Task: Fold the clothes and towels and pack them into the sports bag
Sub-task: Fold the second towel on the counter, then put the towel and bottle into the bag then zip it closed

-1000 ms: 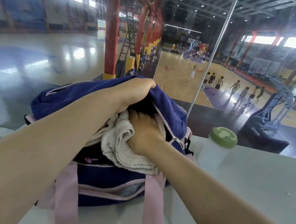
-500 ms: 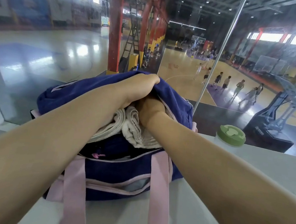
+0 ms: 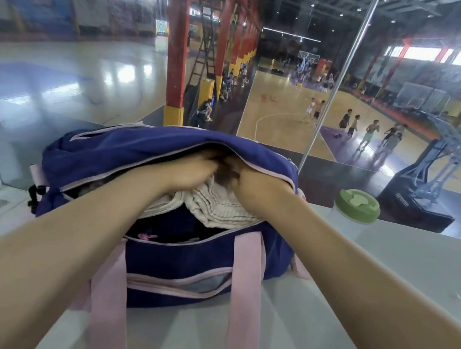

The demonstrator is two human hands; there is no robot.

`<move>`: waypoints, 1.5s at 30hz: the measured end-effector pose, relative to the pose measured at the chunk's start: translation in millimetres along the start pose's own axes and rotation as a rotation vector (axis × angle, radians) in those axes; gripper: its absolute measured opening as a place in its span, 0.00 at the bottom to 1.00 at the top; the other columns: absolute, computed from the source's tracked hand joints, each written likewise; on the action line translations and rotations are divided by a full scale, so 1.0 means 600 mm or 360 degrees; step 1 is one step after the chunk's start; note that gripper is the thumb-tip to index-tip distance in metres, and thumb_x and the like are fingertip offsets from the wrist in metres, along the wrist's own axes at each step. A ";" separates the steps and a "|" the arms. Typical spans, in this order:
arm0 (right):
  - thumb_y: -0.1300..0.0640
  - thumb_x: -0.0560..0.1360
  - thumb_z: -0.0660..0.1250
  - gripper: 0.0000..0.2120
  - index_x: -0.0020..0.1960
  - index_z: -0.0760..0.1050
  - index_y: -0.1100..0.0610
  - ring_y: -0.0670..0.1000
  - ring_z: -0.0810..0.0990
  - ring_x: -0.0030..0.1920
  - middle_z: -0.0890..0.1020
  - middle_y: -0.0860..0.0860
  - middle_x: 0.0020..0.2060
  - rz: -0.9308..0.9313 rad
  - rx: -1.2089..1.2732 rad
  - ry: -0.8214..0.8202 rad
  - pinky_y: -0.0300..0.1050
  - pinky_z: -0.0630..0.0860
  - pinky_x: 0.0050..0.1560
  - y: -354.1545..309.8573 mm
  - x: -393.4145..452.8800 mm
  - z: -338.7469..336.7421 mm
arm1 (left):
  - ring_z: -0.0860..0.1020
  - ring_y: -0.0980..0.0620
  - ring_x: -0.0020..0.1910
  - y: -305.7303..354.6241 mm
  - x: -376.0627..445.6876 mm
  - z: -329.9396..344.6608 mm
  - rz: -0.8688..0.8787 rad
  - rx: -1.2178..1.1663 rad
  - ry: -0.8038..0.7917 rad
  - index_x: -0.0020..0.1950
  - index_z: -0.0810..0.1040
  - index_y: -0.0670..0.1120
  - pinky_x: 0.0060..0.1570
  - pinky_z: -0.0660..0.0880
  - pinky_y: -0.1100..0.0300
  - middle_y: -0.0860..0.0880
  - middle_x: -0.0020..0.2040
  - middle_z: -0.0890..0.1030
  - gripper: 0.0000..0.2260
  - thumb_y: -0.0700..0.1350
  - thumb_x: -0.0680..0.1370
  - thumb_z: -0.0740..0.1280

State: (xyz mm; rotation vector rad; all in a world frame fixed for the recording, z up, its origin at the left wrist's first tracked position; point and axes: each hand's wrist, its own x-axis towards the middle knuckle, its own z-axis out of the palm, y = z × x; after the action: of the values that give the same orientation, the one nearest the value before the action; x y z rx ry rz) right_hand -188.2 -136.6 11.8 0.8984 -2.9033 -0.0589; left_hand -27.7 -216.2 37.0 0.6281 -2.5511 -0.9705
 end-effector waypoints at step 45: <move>0.59 0.72 0.63 0.16 0.60 0.72 0.57 0.60 0.73 0.59 0.77 0.56 0.57 -0.0477 0.0451 0.0414 0.53 0.69 0.57 0.301 -0.233 -0.088 | 0.62 0.45 0.73 0.179 -0.201 0.101 0.0466 0.0977 0.0571 0.67 0.73 0.49 0.70 0.60 0.47 0.48 0.72 0.68 0.22 0.42 0.73 0.65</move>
State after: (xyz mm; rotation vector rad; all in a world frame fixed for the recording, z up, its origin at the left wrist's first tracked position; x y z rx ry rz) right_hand -169.2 90.9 64.1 1.2730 -2.5538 0.4236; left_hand 16.5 -49.8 49.7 0.4980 -2.4889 0.0399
